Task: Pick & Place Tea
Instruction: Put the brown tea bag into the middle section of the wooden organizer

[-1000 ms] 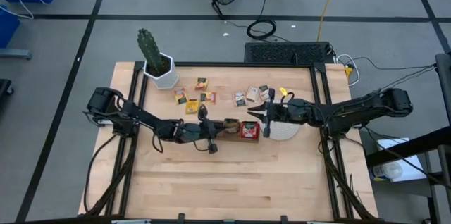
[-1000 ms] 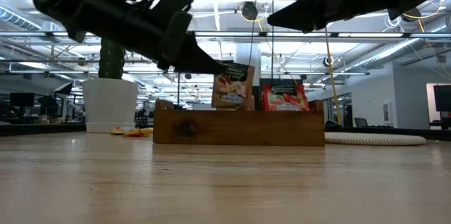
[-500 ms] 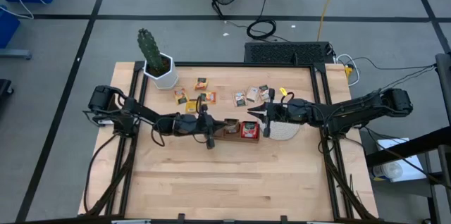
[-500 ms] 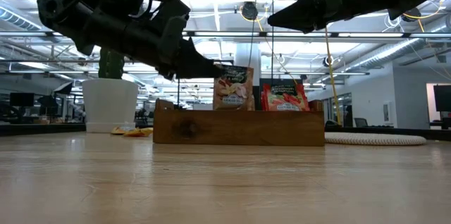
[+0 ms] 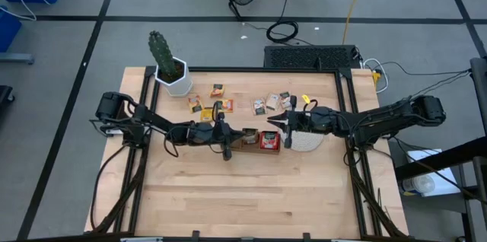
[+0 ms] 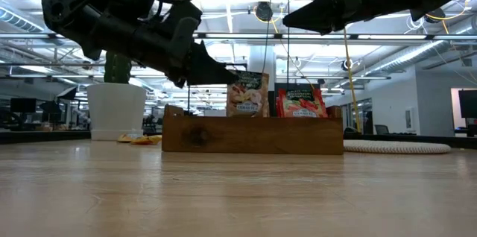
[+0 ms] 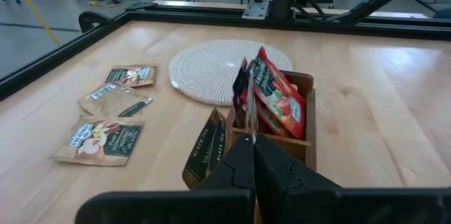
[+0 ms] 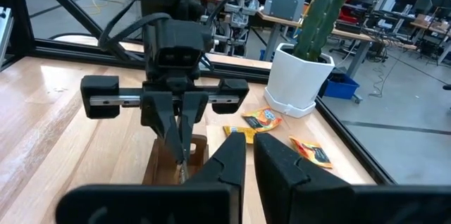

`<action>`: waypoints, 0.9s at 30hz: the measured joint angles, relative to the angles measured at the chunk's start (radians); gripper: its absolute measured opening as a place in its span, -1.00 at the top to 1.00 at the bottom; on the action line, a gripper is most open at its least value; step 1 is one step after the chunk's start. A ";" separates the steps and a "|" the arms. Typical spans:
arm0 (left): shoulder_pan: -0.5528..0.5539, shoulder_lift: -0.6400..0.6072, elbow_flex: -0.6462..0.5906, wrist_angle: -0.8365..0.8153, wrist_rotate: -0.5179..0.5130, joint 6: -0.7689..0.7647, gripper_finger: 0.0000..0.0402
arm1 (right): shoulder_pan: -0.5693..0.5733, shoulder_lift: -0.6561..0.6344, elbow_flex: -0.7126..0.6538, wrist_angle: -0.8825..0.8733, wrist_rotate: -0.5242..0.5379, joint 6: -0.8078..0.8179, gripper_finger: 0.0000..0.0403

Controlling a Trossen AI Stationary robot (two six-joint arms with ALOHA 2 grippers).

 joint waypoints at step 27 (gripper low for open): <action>-0.003 0.177 0.048 0.089 -0.143 0.084 1.00 | 0.000 0.000 0.000 -0.009 0.000 -0.016 0.91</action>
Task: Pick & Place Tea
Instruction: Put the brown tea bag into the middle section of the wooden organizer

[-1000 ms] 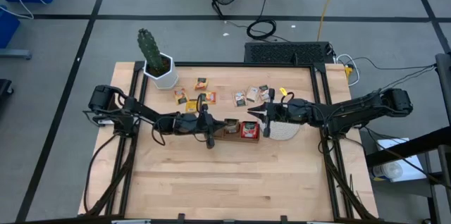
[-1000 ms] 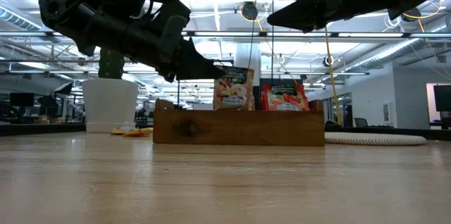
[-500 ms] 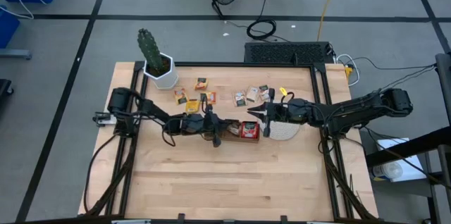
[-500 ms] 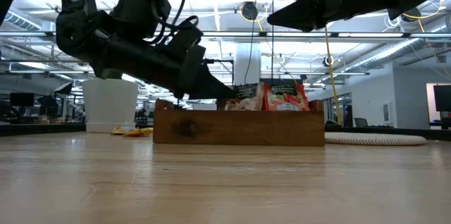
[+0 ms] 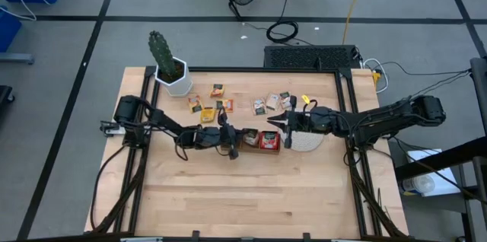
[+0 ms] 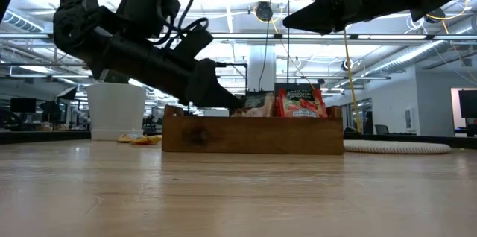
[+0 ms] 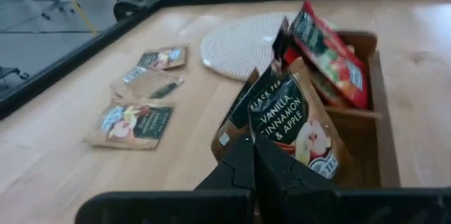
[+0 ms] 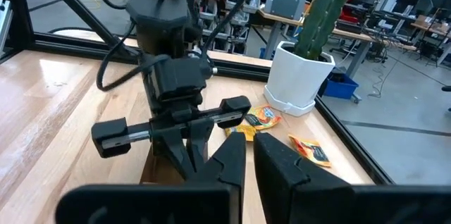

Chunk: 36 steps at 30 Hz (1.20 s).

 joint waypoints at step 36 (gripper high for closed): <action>-0.028 -0.086 0.001 0.040 -0.078 0.116 0.16 | 0.000 0.000 0.000 -0.023 0.000 0.008 0.91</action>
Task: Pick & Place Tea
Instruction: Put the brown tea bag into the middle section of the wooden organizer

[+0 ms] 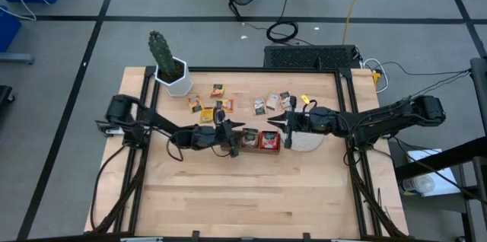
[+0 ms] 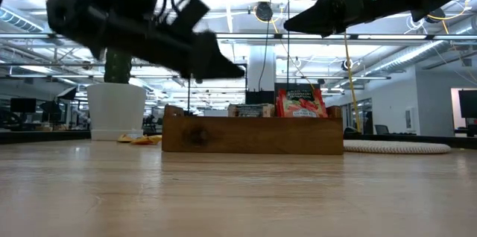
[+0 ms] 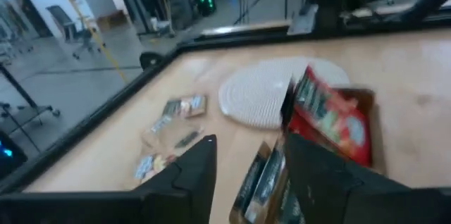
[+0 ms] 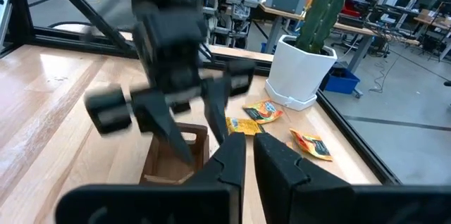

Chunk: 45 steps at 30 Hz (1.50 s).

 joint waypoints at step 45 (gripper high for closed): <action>0.102 0.108 0.628 -1.288 0.471 -0.017 1.00 | 0.000 -0.093 0.000 -0.194 0.000 -0.040 0.91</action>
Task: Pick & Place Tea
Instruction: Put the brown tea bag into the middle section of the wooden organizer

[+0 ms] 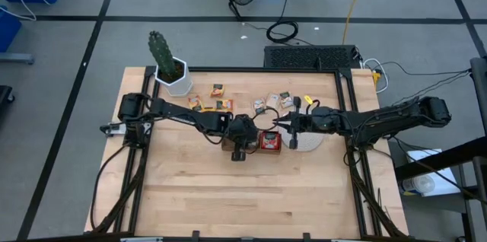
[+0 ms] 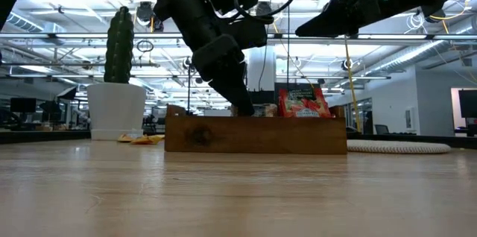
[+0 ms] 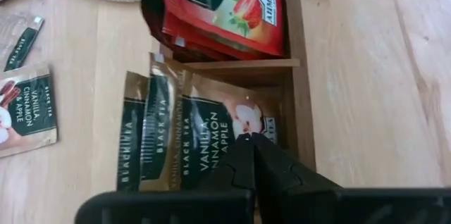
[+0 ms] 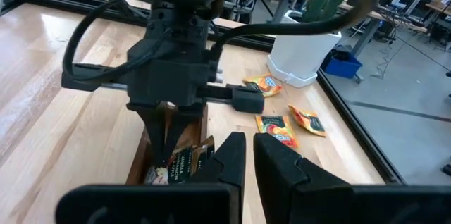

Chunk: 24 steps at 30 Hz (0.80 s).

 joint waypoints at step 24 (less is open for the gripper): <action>-0.004 0.073 -0.002 -0.025 -0.032 -0.084 1.00 | 0.000 0.000 0.000 0.001 0.000 -0.005 0.91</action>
